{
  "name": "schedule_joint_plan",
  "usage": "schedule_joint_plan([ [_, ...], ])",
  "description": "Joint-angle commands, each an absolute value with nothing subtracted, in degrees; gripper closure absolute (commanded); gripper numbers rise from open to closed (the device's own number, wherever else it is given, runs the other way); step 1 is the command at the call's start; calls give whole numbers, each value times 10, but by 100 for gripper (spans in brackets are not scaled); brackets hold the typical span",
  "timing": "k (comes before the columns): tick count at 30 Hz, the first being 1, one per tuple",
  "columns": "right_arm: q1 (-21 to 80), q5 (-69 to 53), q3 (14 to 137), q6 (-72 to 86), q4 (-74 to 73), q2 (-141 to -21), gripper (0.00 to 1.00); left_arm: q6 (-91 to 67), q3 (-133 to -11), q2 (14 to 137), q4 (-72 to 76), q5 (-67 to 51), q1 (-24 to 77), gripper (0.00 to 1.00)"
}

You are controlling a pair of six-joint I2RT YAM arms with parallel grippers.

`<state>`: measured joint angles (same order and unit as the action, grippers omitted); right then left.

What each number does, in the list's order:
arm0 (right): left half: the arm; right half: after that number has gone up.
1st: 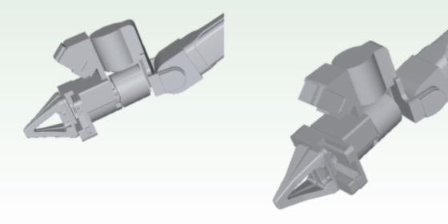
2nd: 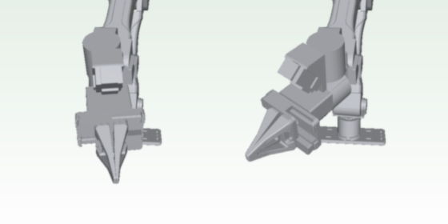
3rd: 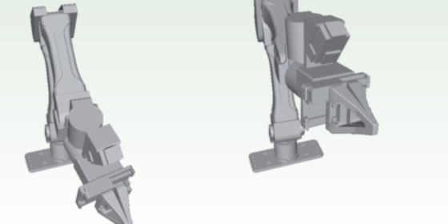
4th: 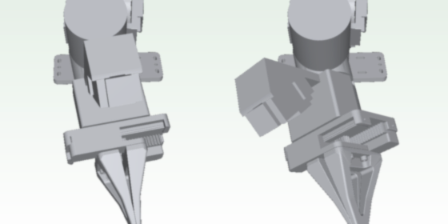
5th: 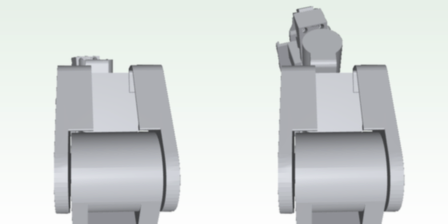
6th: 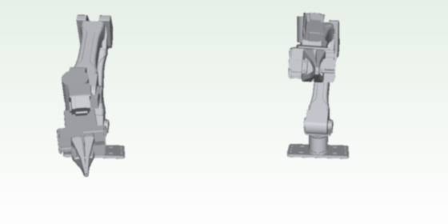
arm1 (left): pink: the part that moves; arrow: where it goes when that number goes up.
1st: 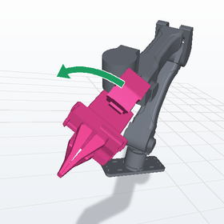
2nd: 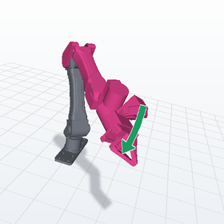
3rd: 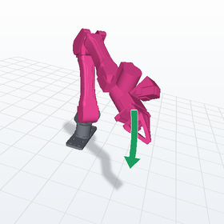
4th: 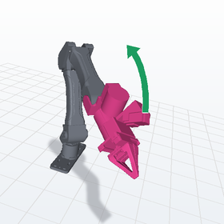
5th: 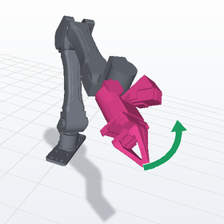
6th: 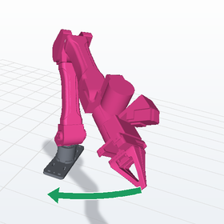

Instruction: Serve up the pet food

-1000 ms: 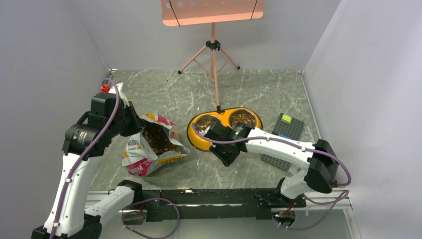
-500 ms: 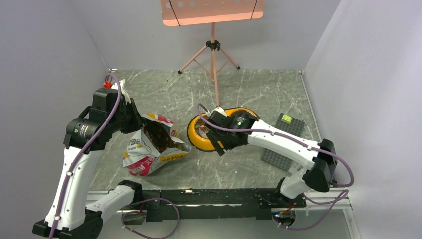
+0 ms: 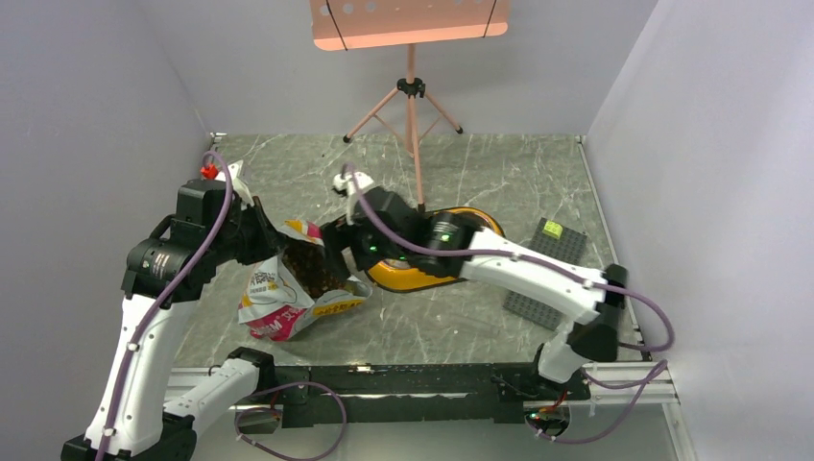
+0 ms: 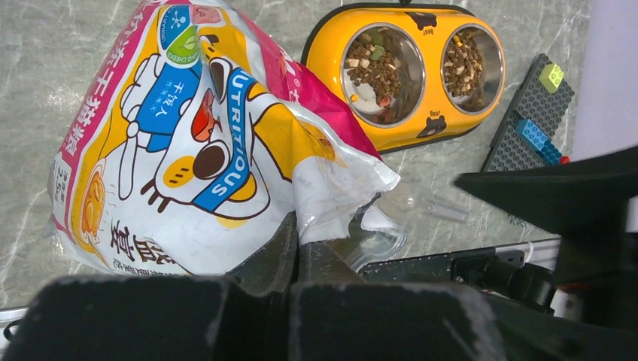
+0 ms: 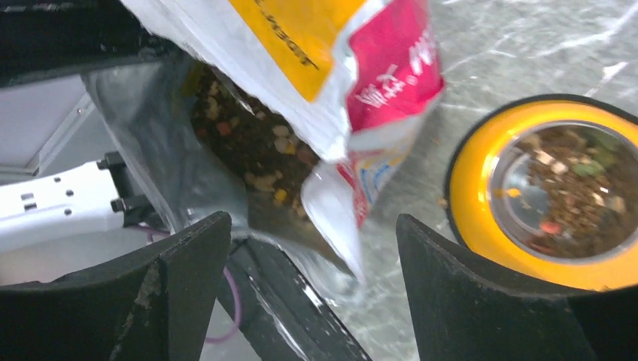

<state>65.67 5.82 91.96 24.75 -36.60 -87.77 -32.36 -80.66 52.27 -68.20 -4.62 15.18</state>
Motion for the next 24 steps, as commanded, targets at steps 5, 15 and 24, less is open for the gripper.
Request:
schedule_joint_plan([
  [5,691,160,1013,321,-392,-1011,39,-347,-846,495,-585,-113,153,100],
  [15,685,227,1041,261,-356,-999,100,-328,-841,494,-583,-107,153,98],
  [24,576,10,1186,180,-276,-1033,100,-274,-860,496,-506,-85,153,45],
])
